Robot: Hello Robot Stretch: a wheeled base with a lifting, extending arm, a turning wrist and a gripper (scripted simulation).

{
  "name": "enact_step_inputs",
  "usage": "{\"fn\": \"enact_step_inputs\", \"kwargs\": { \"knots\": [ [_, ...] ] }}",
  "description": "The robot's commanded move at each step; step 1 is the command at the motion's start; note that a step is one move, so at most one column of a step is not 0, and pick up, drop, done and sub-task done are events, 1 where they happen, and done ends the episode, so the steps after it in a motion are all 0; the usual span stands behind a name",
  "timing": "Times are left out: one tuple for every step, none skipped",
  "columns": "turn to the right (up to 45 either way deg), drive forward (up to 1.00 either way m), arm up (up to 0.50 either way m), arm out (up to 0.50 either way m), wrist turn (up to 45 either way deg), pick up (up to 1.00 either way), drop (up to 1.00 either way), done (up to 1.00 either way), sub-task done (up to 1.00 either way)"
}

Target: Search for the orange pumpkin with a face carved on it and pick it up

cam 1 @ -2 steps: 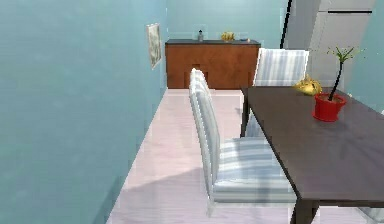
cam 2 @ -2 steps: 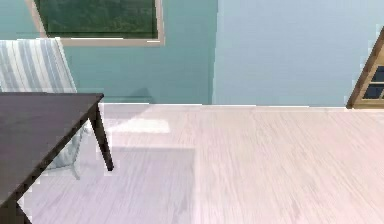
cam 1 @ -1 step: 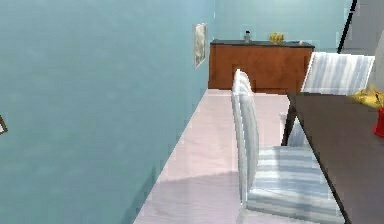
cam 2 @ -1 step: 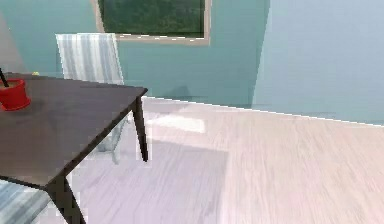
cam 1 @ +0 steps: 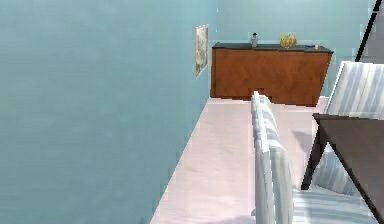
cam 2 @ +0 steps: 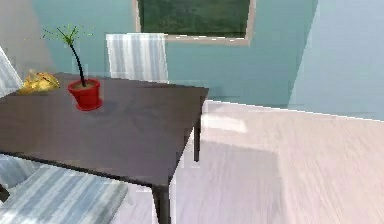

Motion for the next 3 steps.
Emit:
{"fn": "enact_step_inputs", "kwargs": {
  "knots": [
    [-18.0,0.0,0.0,0.0,0.0,0.0,0.0,0.0,0.0],
    [0.0,0.55,0.0,0.0,0.0,0.0,0.0,0.0,0.0],
    [36.0,0.0,0.0,0.0,0.0,0.0,0.0,0.0,0.0]
  ]
}}
